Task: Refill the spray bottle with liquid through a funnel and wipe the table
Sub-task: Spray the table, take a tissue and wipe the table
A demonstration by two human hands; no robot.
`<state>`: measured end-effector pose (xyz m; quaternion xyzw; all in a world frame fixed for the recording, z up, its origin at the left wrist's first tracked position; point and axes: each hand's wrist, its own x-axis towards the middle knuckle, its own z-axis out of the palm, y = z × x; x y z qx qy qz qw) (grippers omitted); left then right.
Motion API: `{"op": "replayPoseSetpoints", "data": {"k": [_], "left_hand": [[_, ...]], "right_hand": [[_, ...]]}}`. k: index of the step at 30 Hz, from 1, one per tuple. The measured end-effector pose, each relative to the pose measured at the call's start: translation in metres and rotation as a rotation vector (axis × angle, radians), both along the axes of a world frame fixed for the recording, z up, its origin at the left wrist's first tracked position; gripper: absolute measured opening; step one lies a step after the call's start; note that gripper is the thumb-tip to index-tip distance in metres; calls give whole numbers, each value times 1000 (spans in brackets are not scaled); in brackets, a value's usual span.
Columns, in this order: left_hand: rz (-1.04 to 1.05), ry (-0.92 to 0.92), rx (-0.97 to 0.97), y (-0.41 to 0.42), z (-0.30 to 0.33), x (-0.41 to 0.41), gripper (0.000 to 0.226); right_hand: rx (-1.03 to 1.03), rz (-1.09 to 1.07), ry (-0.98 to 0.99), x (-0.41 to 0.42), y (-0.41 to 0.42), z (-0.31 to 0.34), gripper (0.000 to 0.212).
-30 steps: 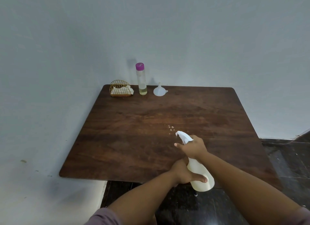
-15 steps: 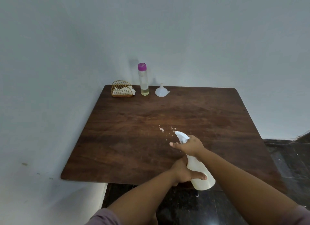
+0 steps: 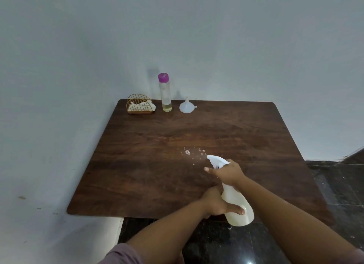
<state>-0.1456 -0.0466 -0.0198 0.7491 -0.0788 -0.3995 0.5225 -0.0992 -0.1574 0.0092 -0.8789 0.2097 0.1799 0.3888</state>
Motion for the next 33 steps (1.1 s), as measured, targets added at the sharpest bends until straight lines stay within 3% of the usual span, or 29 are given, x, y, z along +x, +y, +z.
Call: {"op": "replayPoseSetpoints", "data": {"k": [3,6,10,14,18,24,28,33], "left_hand": [[-29,15,2,-2,1,0,78],[-53,18,-5,-3,0,2,80],[-96,45,-11,-7,0,1,70],[-115,75,-13,-14,-2,-6,77],[-173,67,-16,-18,0,-7,75],[-196,86,-8,-29,5,-15,68],[-213,86,-7,-34,4,-19,68],[-231,109,-10,-43,2,-29,67]], "right_hand": [[47,-116,44,-2,-5,-2,82],[84,-31,94,-3,-7,-2,95],[87,-78,65,-7,-13,-6,78],[-11,-44,84,-14,-17,-8,68],[115,-111,139,-20,-28,-15,101],[83,-211,81,-32,-39,-14,58],[236,-130,108,-38,-43,-10,59],[29,-253,65,-50,-51,-12,57]]}}
